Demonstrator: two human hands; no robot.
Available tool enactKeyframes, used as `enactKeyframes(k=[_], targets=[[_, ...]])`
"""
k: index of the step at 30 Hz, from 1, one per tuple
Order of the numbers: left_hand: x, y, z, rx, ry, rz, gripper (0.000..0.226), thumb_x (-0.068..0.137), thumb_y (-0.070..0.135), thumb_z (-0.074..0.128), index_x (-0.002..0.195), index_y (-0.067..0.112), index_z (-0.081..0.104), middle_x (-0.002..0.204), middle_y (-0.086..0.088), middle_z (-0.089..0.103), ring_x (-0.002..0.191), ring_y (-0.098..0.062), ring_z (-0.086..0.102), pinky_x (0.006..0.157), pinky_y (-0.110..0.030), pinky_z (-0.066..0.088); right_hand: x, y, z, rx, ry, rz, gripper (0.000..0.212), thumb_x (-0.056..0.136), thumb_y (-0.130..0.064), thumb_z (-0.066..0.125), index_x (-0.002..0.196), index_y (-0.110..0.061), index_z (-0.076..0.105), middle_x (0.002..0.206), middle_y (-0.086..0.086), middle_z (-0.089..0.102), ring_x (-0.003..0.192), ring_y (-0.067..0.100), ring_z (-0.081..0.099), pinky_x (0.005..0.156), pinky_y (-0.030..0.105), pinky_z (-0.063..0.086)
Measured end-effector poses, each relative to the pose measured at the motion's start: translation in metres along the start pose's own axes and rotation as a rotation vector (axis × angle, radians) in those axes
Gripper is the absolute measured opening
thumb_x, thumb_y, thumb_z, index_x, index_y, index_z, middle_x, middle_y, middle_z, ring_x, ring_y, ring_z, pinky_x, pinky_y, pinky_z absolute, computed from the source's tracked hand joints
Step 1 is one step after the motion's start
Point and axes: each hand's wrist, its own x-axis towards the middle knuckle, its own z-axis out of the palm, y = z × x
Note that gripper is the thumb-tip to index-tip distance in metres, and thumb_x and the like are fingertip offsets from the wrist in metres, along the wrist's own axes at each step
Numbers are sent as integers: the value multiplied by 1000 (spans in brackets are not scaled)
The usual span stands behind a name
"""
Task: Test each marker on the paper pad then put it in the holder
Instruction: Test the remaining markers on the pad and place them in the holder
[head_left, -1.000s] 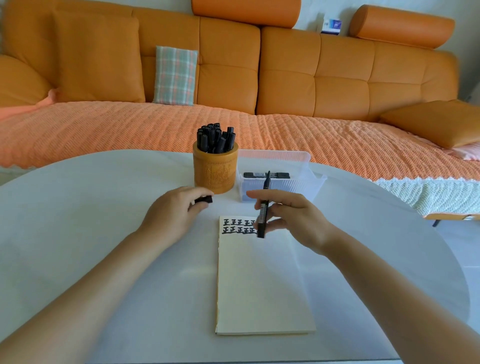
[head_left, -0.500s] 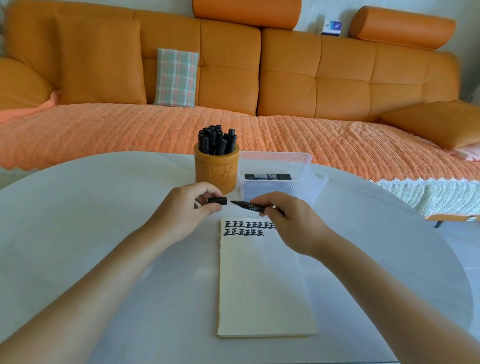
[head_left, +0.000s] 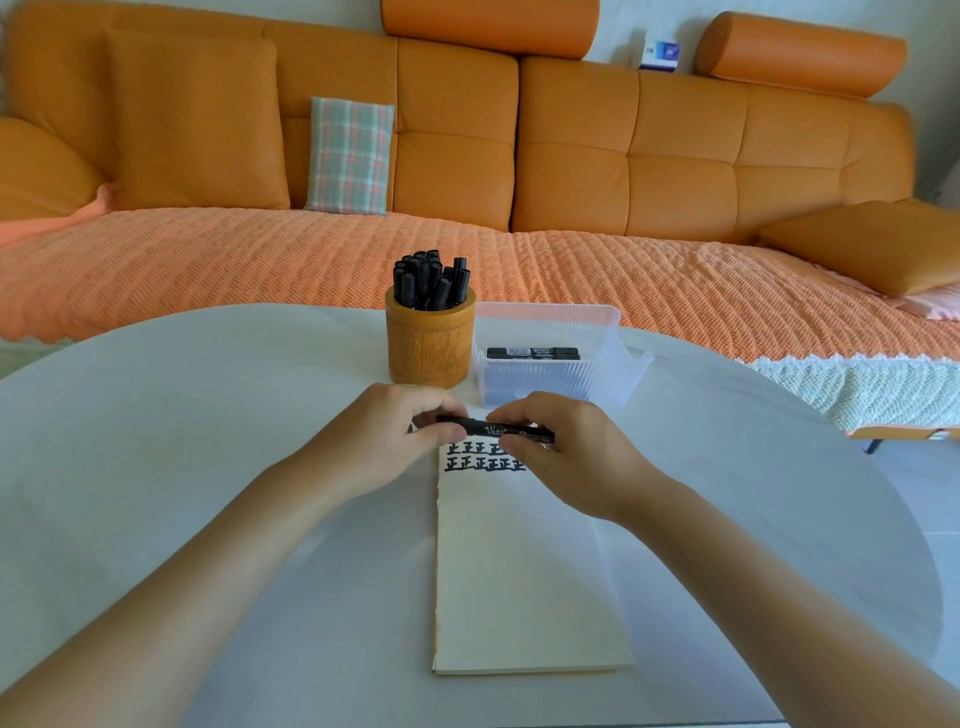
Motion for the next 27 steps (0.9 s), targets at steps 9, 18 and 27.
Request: enactKeyframes(k=[9, 18, 27], targets=[[-5, 8, 4, -1, 102, 198, 13, 87, 18, 71, 96, 25, 77, 78, 7, 68, 76, -13, 61, 64, -30, 47, -3, -6, 3, 238, -51, 24, 26, 101, -14, 50, 84, -1, 64, 59, -2, 44, 56, 11, 36, 56, 29, 35], [10, 9, -6, 20, 89, 253, 16, 85, 16, 75, 99, 23, 75, 87, 14, 66, 84, -5, 59, 67, -17, 44, 7, -7, 9, 351, -158, 116, 26, 104, -15, 45, 107, -22, 70, 73, -17, 66, 63, 3, 51, 67, 21, 46], [68, -10, -45, 32, 560, 38, 54, 86, 22, 70, 136, 19, 48, 131, 1, 50, 123, -18, 43, 102, -30, 37, 71, -13, -29, 627, 393, 185, 10, 96, -7, 59, 99, -16, 62, 97, 7, 66, 92, 27, 72, 83, 40, 61]])
